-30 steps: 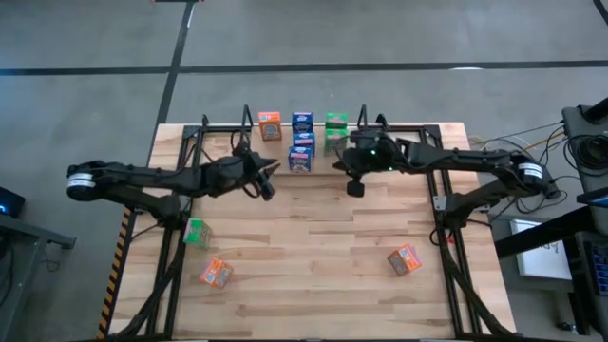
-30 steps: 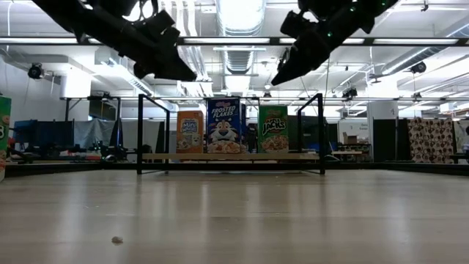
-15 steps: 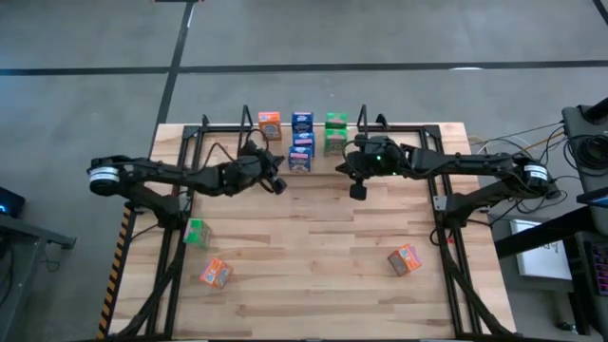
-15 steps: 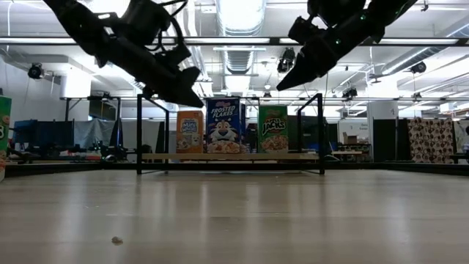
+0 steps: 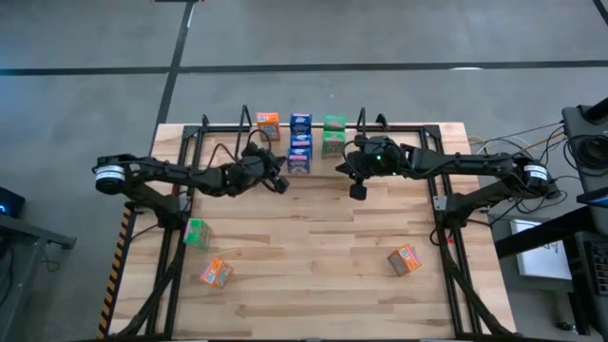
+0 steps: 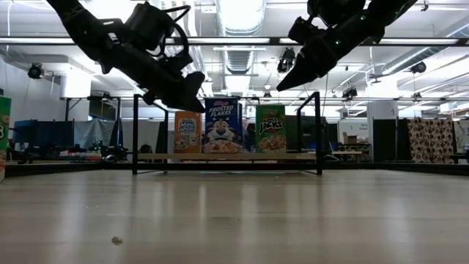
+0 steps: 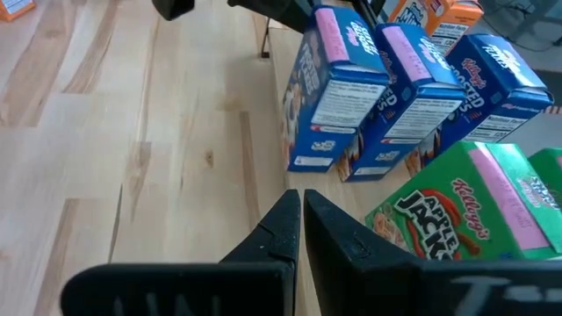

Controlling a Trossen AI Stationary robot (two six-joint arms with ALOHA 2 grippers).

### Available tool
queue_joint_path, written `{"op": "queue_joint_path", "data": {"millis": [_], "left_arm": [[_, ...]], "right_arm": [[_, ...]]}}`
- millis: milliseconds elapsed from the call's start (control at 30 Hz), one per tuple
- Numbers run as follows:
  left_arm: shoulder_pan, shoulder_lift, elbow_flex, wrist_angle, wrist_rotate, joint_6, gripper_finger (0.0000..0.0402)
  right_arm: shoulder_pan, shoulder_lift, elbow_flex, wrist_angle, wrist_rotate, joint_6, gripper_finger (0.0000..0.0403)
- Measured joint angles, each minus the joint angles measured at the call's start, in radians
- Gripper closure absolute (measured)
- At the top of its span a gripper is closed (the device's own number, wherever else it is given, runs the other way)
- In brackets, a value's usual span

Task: Stack cereal on shelf
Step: Adjust the blue cereal box on the shelf

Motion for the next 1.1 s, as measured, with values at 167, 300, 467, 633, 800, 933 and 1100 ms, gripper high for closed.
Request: {"op": "queue_joint_path", "data": {"millis": [167,300,467,633,800,933,1100], "left_arm": [[0.0,0.0,0.0,0.036,0.057,-0.009,0.0402],[0.0,0.0,0.0,0.036,0.057,-0.017,0.0402],[0.0,-0.001,0.0,0.035,0.057,-0.021,0.0402],[-0.007,-0.009,0.0,0.029,0.058,-0.026,0.0402],[-0.031,-0.084,0.0,-0.007,0.061,-0.025,0.0401],[-0.048,-0.166,0.0,-0.035,0.13,-0.018,0.0401],[-0.064,-0.212,0.0,-0.057,0.309,0.001,0.0401]], "right_arm": [[0.0,0.0,0.0,0.0,0.0,0.0,0.0394],[0.0,0.0,0.0,0.0,0.0,0.001,0.0394],[0.0,0.0,0.0,0.0,0.0,0.007,0.0394],[0.0,0.0,0.0,0.0,0.0,0.013,0.0394],[0.0,0.001,-0.003,-0.001,0.0,0.012,0.0394],[0.0,0.001,-0.003,0.0,0.0,0.011,0.0394],[0.0,0.001,-0.003,0.0,0.0,0.01,0.0394]]}}
